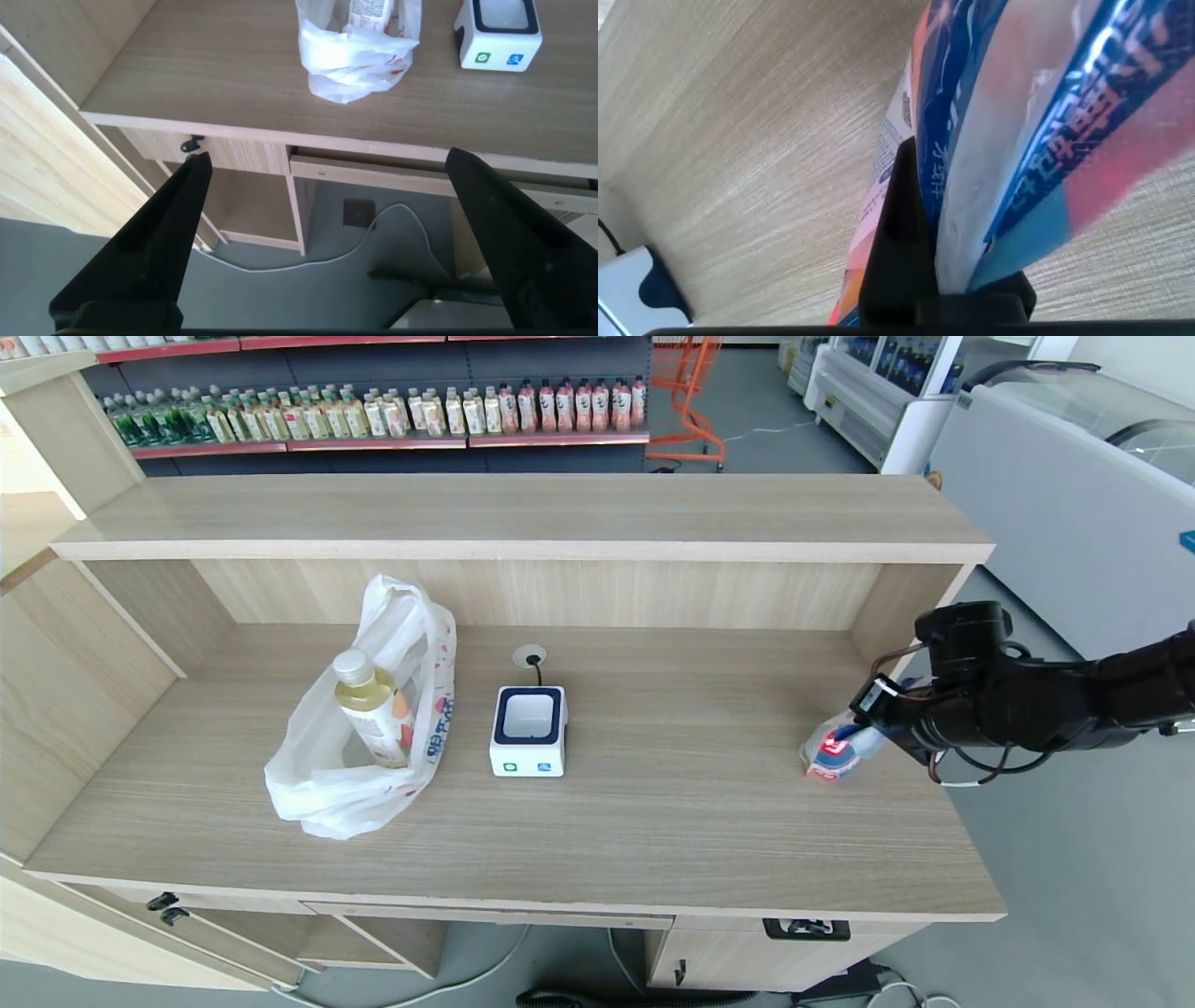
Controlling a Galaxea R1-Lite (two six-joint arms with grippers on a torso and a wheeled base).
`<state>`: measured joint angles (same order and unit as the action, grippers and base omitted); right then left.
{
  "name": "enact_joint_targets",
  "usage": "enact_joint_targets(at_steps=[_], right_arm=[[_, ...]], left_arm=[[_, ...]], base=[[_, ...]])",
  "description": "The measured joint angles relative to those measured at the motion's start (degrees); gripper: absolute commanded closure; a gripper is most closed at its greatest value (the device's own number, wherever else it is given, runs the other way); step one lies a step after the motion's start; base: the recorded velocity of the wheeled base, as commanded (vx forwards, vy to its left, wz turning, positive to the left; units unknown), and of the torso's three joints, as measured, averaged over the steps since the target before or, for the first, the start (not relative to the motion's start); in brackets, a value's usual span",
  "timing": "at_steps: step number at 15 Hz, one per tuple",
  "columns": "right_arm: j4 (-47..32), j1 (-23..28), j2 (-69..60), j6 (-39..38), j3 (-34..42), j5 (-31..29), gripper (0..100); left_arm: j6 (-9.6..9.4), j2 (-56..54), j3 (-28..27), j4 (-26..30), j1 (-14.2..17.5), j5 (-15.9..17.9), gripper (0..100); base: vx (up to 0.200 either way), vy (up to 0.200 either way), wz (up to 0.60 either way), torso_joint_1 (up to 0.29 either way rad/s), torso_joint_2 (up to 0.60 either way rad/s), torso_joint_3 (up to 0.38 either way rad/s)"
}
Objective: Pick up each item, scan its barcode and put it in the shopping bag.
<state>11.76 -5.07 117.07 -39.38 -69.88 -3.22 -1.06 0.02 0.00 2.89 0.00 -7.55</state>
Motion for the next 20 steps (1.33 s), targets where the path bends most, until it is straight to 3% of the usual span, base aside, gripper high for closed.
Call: enact_joint_targets(at_steps=[4, 7, 9, 12, 14, 16, 20], right_arm=[[-0.4, -0.1, -1.8, 5.5, 0.6, 2.7, 100], [-0.9, 0.2, -7.6, 10.4, 0.9, 14.1, 100], [-1.8, 0.9, -12.7, 15.5, 2.0, 27.2, 100], [-2.1, 2.5, -21.0, 20.9, 5.7, 54.7, 100], [-2.0, 3.0, -26.3, 22.5, 8.6, 69.2, 100], [-2.0, 1.8, -30.0, 22.8, 10.4, 74.6, 100], [-2.3, -2.1, -34.4, 22.6, 13.7, 76.4, 100]], left_arm=[[0.02, 0.0, 0.0, 0.0, 0.0, 0.0, 0], [0.00, 0.0, 0.0, 0.0, 0.0, 0.0, 0], [0.00, 0.0, 0.0, 0.0, 0.0, 0.0, 0], [0.00, 0.0, 0.0, 0.0, 0.0, 0.0, 0], [0.02, 0.0, 0.0, 0.0, 0.0, 0.0, 0], [0.00, 0.0, 0.0, 0.0, 0.0, 0.0, 0], [0.00, 0.0, 0.0, 0.0, 0.0, 0.0, 0]], base=[[0.000, 0.000, 0.00, 0.000, 0.00, 0.000], [0.000, 0.000, 0.00, 0.000, 0.00, 0.000], [0.000, 0.000, 0.00, 0.000, 0.00, 0.000], [0.000, 0.000, 0.00, 0.000, 0.00, 0.000], [0.000, 0.000, 0.00, 0.000, 0.00, 0.000], [0.000, 0.000, 0.00, 0.000, 0.00, 0.000], [0.000, 0.000, 0.00, 0.000, 0.00, 0.000]])
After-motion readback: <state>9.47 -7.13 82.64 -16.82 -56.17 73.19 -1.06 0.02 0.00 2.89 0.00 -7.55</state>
